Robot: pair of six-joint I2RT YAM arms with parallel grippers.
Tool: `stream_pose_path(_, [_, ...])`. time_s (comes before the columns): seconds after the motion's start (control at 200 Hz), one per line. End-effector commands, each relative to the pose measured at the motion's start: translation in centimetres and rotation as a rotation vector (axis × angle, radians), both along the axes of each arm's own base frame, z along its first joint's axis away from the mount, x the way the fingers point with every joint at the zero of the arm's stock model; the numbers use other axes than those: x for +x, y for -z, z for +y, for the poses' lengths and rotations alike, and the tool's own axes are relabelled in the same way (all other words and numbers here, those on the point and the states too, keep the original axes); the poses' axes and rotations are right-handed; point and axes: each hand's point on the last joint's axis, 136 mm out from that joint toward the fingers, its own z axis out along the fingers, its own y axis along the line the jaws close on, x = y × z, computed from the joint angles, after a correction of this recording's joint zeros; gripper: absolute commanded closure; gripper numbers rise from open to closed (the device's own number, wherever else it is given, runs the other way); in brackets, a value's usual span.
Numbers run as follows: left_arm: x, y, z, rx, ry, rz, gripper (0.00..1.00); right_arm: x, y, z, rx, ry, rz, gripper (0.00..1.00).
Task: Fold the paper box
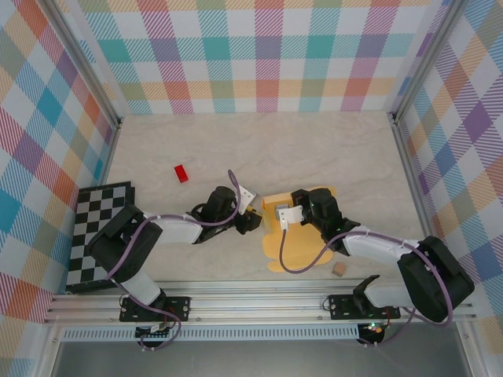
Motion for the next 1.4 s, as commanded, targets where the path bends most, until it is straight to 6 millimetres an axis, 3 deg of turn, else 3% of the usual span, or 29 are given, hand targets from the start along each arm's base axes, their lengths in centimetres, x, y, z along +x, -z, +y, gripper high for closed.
stream_pose_path(0.0, [1.5, -0.4, -0.6, 0.007, -0.06, 0.001, 0.6, -0.8, 0.1, 0.4, -0.001, -0.021, 0.005, 1.0])
stream_pose_path(0.125, [2.3, -0.9, -1.2, -0.041, -0.112, 0.036, 0.58, -1.1, 0.3, 0.4, -0.003, -0.018, 0.019, 1.0])
stream_pose_path(0.255, [1.4, -1.7, -2.5, -0.082, -0.082, 0.034, 0.57, -1.1, 0.3, 0.3, 0.001, -0.002, 0.021, 1.0])
stream_pose_path(0.58, [0.1, -2.6, -3.8, -0.138, -0.07, 0.111, 0.5, -0.8, 0.4, 0.2, 0.006, 0.02, 0.03, 1.0])
stream_pose_path(0.8, [-0.7, -2.1, -3.3, -0.1, -0.067, 0.148, 0.48, -0.7, 0.1, 0.3, 0.024, 0.028, 0.026, 1.0])
stream_pose_path(1.015, [-1.8, -2.9, -3.0, -0.09, -0.02, 0.143, 0.48, -0.9, -0.2, 0.3, 0.034, 0.025, 0.024, 1.0])
stream_pose_path(1.21, [-2.7, -2.9, -2.7, -0.062, 0.023, 0.159, 0.56, -0.9, -0.1, 0.2, 0.031, 0.023, 0.025, 1.0])
stream_pose_path(1.395, [-2.1, -2.8, -2.9, -0.072, -0.016, 0.181, 0.5, -0.9, -0.2, 0.3, 0.035, 0.025, 0.025, 1.0])
